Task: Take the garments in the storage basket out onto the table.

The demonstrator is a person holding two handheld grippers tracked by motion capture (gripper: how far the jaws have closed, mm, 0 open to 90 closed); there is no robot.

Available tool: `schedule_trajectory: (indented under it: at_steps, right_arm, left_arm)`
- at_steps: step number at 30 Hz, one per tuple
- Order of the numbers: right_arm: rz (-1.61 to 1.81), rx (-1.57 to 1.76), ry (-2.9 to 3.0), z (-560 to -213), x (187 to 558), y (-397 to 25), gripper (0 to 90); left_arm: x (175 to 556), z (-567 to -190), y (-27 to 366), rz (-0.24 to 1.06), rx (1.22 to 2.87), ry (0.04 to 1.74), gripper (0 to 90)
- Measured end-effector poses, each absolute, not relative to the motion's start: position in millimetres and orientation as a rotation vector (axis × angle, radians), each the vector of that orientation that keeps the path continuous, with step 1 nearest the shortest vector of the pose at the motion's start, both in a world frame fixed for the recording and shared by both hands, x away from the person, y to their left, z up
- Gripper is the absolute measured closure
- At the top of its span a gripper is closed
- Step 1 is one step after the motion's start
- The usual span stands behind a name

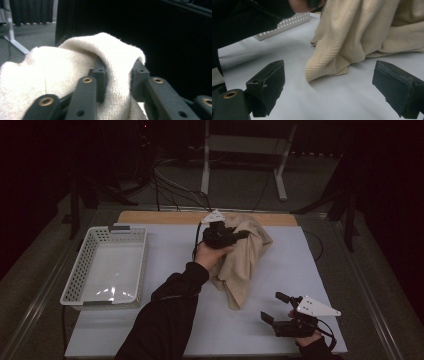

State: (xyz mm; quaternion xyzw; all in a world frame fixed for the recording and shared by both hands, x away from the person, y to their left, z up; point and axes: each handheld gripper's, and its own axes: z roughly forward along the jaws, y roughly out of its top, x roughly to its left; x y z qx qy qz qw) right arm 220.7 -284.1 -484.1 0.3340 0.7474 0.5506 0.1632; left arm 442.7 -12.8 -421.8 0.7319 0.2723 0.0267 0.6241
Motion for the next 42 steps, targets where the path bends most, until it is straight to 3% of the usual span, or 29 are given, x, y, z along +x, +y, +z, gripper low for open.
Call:
schedule_trajectory:
  at_steps: [5, 10, 14, 23, 42]
  right_arm:
    - [1.561, 0.961, 2.132, -485, 221, -285, 10.7]
    - [1.556, 0.964, 2.126, -485, 221, -286, 10.7]
    - [1.555, 0.967, 2.120, -485, 221, -287, 10.7]
    - [1.548, 0.956, 2.116, -484, 221, -286, 10.7]
    - [1.547, 0.951, 2.117, -485, 222, -287, 10.7]
  left_arm:
    - [442, -424, -24, 0.071, 1.721, 0.643, 48.0]
    - [438, -413, -25, 0.054, 1.718, 0.674, 18.7]
    - [436, -404, -20, 0.042, 1.724, 0.683, 3.7]
    - [422, -374, 2, 0.139, 1.780, 0.595, 0.4]
    - [405, -358, 44, 0.313, 1.861, 0.692, 0.2]
